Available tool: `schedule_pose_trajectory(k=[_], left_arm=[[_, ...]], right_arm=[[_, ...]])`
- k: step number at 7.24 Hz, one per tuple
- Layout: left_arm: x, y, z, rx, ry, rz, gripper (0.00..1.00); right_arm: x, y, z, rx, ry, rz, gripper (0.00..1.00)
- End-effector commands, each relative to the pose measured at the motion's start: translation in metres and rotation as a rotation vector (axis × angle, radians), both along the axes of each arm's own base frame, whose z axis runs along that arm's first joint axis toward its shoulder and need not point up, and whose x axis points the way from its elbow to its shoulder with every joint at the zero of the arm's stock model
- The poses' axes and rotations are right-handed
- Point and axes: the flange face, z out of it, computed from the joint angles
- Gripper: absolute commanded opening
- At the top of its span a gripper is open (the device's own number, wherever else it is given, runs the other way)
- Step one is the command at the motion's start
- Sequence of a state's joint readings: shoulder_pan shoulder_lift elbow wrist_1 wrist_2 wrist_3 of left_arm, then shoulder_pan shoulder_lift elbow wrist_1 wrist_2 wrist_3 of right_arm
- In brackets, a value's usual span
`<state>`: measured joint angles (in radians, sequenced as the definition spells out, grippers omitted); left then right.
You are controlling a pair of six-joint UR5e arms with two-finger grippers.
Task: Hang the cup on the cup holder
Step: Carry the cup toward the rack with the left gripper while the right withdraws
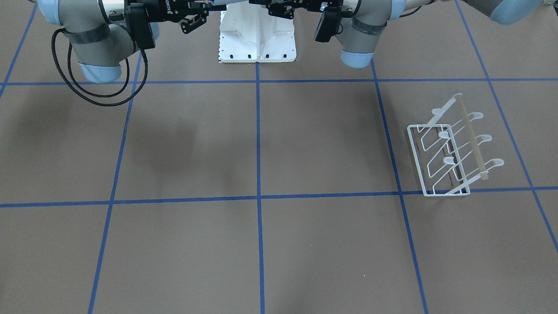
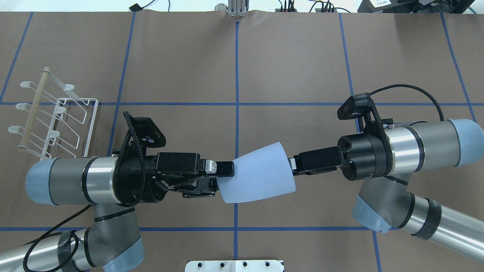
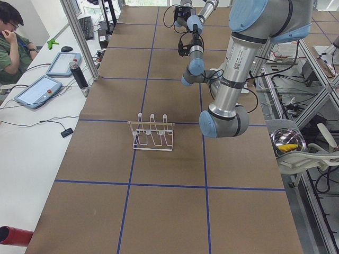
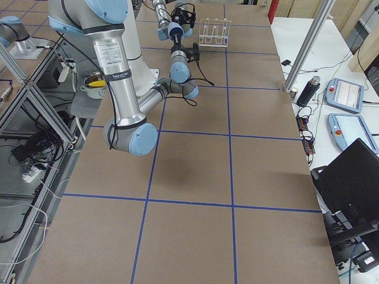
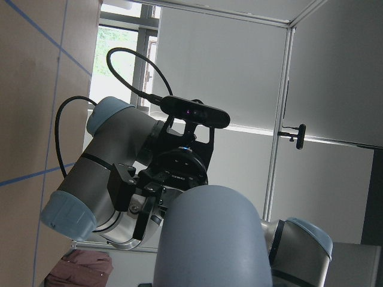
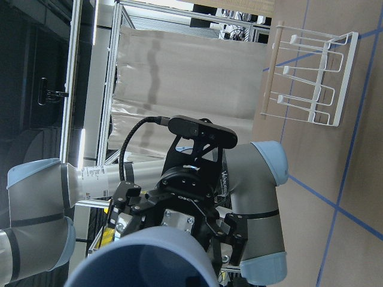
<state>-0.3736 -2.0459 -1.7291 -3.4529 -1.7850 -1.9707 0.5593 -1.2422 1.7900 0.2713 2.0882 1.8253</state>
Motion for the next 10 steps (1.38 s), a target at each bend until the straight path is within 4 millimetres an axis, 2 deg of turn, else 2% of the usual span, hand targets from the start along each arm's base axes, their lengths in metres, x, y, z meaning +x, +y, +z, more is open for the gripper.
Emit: schedule_pose_trajectory(k=[1,2,3,4,5,6,7,8,10], left_arm=[[-0.001,0.001,-0.001,-0.002,0.002,0.008,0.00],[-0.005,0.001,-0.003,0.001,0.006,0.006,0.00],[-0.005,-0.006,-0.004,-0.001,-0.026,-0.022,0.00],[-0.014,-0.023,0.001,-0.015,-0.064,-0.059,0.00],[-0.026,-0.038,0.003,-0.026,-0.118,-0.091,0.00],[-0.046,-0.057,0.004,0.009,-0.182,-0.105,0.00],[-0.071,-0.081,0.007,0.044,-0.286,-0.109,0.00],[-0.105,-0.108,0.005,0.056,-0.409,-0.113,0.00],[-0.172,-0.160,0.007,0.045,-0.636,-0.104,0.00]], right_arm=[[0.004,0.000,0.002,-0.012,0.002,-0.005,1.00],[0.013,-0.008,0.001,-0.014,0.002,0.021,1.00],[0.035,-0.029,0.005,-0.020,0.015,0.087,1.00],[0.066,-0.055,0.020,-0.041,0.053,0.170,1.00],[0.098,-0.074,0.045,-0.077,0.097,0.251,1.00],[0.132,-0.102,0.074,-0.117,0.162,0.341,1.00],[0.167,-0.138,0.104,-0.092,0.308,0.416,1.00],[0.208,-0.171,0.134,-0.028,0.484,0.482,1.00],[0.279,-0.212,0.164,-0.043,0.743,0.513,1.00]])
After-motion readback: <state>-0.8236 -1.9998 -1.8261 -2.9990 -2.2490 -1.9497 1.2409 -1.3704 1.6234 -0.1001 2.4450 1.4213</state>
